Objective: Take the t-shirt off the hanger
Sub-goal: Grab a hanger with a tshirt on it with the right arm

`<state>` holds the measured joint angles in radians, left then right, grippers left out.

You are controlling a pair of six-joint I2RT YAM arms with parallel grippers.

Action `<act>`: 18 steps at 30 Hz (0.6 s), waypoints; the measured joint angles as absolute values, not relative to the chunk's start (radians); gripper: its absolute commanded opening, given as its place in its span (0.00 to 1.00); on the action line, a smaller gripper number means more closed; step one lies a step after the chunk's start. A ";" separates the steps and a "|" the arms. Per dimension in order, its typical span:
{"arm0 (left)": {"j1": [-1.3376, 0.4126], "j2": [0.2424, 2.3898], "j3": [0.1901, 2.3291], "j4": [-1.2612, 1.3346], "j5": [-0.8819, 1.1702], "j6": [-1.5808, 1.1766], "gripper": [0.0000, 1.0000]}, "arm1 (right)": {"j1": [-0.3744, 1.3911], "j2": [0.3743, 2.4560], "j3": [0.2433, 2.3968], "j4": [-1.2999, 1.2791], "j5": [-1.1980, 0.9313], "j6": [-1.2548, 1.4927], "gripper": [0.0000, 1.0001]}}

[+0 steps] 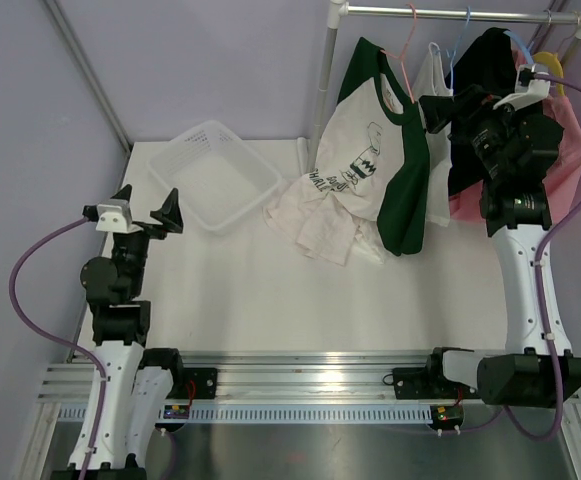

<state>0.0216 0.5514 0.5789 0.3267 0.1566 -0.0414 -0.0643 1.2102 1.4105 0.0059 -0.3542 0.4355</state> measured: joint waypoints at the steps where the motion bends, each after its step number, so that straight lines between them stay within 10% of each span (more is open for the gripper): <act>1: 0.022 0.551 0.583 0.326 0.141 -0.057 0.99 | -0.064 1.226 1.417 0.008 -0.366 0.435 1.00; 18: 0.022 0.554 0.734 0.139 -0.010 -0.129 0.99 | 0.057 1.489 1.687 0.010 -0.390 0.326 0.98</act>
<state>0.0216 0.5541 0.7341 0.1387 -0.0105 -0.1291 0.0574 1.4891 1.6871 0.0105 -0.3901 0.3256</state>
